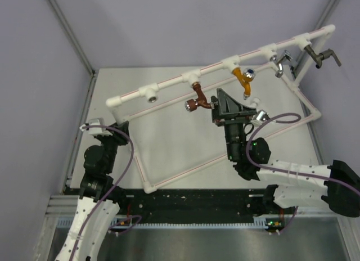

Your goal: Install the water faucets

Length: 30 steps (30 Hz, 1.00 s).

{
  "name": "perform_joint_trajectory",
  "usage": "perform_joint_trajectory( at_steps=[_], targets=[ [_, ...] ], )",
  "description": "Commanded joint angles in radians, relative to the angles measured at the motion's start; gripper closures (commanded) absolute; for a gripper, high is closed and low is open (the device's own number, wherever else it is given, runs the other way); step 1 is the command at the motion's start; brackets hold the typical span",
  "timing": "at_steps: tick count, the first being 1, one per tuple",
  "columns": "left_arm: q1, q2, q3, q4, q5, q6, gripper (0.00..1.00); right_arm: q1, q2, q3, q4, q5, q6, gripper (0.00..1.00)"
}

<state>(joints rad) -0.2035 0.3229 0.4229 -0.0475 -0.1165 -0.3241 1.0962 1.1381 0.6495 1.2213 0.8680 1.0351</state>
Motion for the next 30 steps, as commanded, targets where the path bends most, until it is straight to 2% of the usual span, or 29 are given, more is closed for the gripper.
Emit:
perform_joint_trajectory(
  at_steps=[1,3,5,7,10,14,17,22,30],
  targets=[
    [-0.004,0.015,0.001,-0.064,0.020,-0.121,1.00,-0.006,-0.116,-0.088,0.228,-0.064,-0.154,0.01],
    [-0.004,0.016,0.002,-0.063,0.018,-0.119,1.00,-0.006,-0.196,-0.120,0.120,-0.130,-0.249,0.01],
    [-0.004,0.018,0.002,-0.061,0.018,-0.119,1.00,-0.004,-0.295,-0.110,-0.111,-0.178,-0.334,0.01],
    [-0.004,0.022,0.004,-0.060,0.017,-0.119,1.00,-0.007,-0.377,-0.064,-0.413,-0.208,-0.464,0.01],
    [-0.004,0.022,0.004,-0.058,0.018,-0.119,1.00,-0.004,-0.454,0.002,-0.729,-0.236,-0.654,0.01],
    [-0.004,0.021,0.005,-0.057,0.020,-0.119,1.00,-0.004,-0.517,0.119,-0.983,-0.342,-1.028,0.01],
    [-0.004,0.022,0.004,-0.055,0.021,-0.121,1.00,-0.006,-0.491,0.231,-1.185,-0.400,-1.303,0.01],
    [-0.004,0.018,0.004,-0.058,0.020,-0.118,1.00,0.030,-0.362,0.369,-1.382,-0.394,-1.674,0.01],
    [-0.004,0.016,0.005,-0.061,0.021,-0.118,1.00,0.201,-0.206,0.423,-1.413,-0.222,-2.150,0.01]
  ],
)
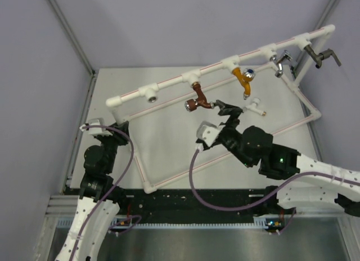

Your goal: Install the water faucets

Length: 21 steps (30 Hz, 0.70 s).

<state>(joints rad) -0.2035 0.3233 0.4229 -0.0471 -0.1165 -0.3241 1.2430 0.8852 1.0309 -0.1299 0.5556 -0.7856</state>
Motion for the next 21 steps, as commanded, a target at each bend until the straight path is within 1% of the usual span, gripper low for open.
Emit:
perform_joint_trajectory(
  at_steps=[1,4,5,8,13,14,15,16,17,18,20,21],
  targets=[
    [-0.004,0.017,0.005,-0.063,0.021,-0.118,1.00,0.062,0.063,0.040,-0.044,0.107,-0.364,0.01],
    [-0.004,0.016,0.004,-0.063,0.020,-0.118,1.00,0.067,0.124,0.028,0.067,0.177,-0.482,0.04],
    [-0.004,0.013,0.002,-0.065,0.018,-0.119,1.00,0.067,0.147,0.011,0.149,0.203,-0.536,0.05],
    [-0.004,0.011,0.002,-0.063,0.018,-0.119,1.00,0.065,0.214,-0.022,0.310,0.247,-0.654,0.10],
    [-0.004,0.007,0.002,-0.065,0.021,-0.119,1.00,0.024,0.282,-0.022,0.435,0.266,-0.673,0.28],
    [-0.004,0.003,0.002,-0.066,0.021,-0.119,1.00,0.012,0.296,-0.025,0.459,0.282,-0.673,0.33],
    [-0.004,0.002,0.002,-0.066,0.023,-0.119,1.00,0.006,0.307,-0.028,0.484,0.296,-0.658,0.40],
    [-0.004,0.000,0.002,-0.066,0.021,-0.119,1.00,0.000,0.316,-0.025,0.499,0.303,-0.632,0.51],
    [-0.004,-0.001,0.002,-0.068,0.018,-0.121,1.00,-0.002,0.323,-0.019,0.509,0.308,-0.586,0.59],
    [-0.004,-0.003,0.002,-0.066,0.018,-0.121,1.00,-0.002,0.330,-0.003,0.472,0.306,-0.528,0.66],
    [-0.004,-0.003,0.001,-0.066,0.018,-0.121,1.00,-0.002,0.333,0.049,0.382,0.276,-0.288,0.83],
    [-0.004,-0.003,0.001,-0.068,0.018,-0.121,1.00,-0.004,0.330,0.072,0.353,0.258,-0.191,0.95]
  ],
)
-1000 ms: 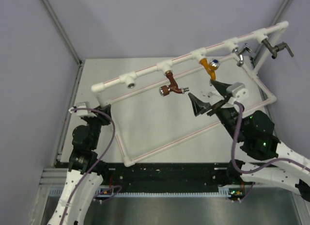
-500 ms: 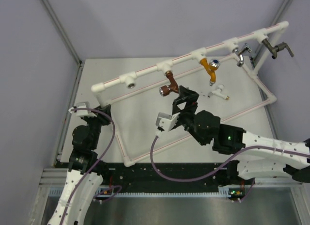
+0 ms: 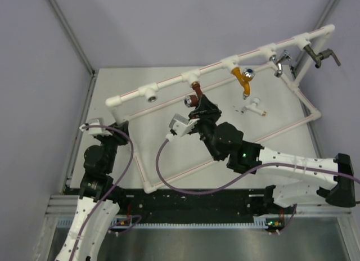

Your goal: Install the water faucets

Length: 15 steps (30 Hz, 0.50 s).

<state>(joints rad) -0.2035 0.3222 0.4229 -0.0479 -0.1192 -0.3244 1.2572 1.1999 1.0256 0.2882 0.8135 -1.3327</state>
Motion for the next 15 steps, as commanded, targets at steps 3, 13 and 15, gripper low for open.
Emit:
perform_joint_trajectory(
  at_steps=[3,13,15],
  targets=[
    [-0.004,-0.005,0.004,-0.070,0.021,-0.119,1.00,-0.025,-0.025,0.103,-0.070,-0.109,0.695,1.00],
    [-0.004,-0.009,0.002,-0.069,0.015,-0.120,1.00,-0.127,-0.220,-0.194,0.480,-0.130,2.068,1.00],
    [-0.004,-0.009,0.002,-0.069,0.015,-0.119,1.00,-0.133,-0.214,-0.263,0.596,-0.058,2.246,1.00]
  ],
)
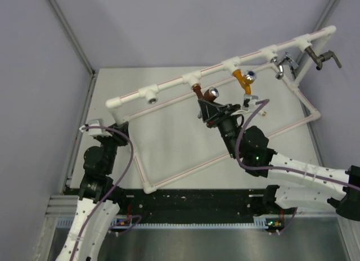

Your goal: Install the water faucets

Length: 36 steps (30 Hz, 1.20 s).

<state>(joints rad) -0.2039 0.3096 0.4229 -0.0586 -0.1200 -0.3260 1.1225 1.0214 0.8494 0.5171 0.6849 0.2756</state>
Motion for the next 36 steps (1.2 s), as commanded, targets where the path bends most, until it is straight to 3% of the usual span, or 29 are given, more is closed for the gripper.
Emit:
perform_joint_trajectory(
  at_steps=[1,3,6,11,20,22,31,36],
  targets=[
    [-0.003,0.005,0.002,-0.058,0.016,-0.119,1.00,0.000,-0.030,-0.104,0.394,0.109,0.724,1.00],
    [-0.003,0.002,0.002,-0.058,0.013,-0.117,1.00,0.000,-0.018,-0.128,0.446,0.166,0.821,1.00],
    [-0.003,0.003,0.005,-0.061,0.010,-0.116,1.00,0.000,0.000,-0.141,0.532,0.185,0.772,0.98],
    [-0.003,0.008,0.002,-0.061,0.006,-0.117,1.00,-0.001,-0.050,-0.167,0.577,0.104,0.530,0.72],
    [-0.003,0.017,0.008,-0.060,0.002,-0.114,1.00,0.000,-0.262,-0.222,0.241,0.024,0.308,0.25],
    [-0.003,0.022,0.008,-0.058,0.005,-0.114,1.00,0.000,-0.297,-0.185,0.114,-0.017,0.149,0.01],
    [-0.003,0.022,0.007,-0.055,0.008,-0.116,1.00,0.016,-0.248,0.152,-0.579,-0.176,-0.758,0.01],
    [-0.003,0.020,0.005,-0.053,0.010,-0.116,1.00,0.083,-0.216,0.188,-0.680,-0.117,-1.235,0.01]
  ],
)
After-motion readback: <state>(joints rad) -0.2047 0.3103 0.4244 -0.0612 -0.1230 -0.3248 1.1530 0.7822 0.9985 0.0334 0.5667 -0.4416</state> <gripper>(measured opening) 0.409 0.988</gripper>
